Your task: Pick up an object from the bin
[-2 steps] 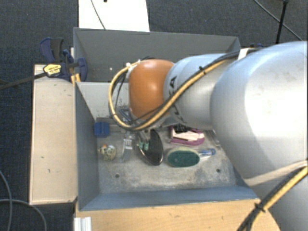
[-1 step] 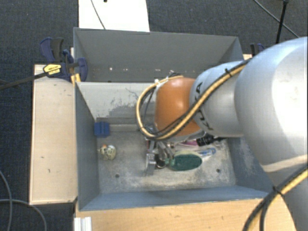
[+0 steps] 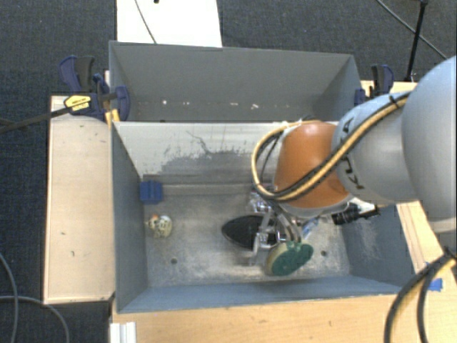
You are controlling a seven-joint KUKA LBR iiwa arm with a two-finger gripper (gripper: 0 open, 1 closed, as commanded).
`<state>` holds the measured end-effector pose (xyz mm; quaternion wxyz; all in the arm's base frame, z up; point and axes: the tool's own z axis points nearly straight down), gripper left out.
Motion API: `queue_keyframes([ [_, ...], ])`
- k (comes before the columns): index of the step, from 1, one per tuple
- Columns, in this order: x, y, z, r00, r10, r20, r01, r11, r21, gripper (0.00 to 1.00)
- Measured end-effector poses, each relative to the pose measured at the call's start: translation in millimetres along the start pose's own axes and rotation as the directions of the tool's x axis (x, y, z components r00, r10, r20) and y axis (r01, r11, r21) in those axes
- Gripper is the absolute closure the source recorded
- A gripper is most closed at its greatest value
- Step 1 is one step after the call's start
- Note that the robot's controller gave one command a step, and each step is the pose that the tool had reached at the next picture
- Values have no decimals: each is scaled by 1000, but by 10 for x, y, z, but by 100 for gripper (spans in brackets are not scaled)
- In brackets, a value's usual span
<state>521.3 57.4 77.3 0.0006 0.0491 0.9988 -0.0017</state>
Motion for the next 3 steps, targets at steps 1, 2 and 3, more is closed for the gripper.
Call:
queue_keyframes([
  [1,8,56,7,1000,-1,-1,1,1000,-4,100],
  [2,-62,330,-1125,1000,-28,8,28,1000,-7,100],
  [3,-237,397,-1667,1000,-28,7,28,1000,-6,100],
])
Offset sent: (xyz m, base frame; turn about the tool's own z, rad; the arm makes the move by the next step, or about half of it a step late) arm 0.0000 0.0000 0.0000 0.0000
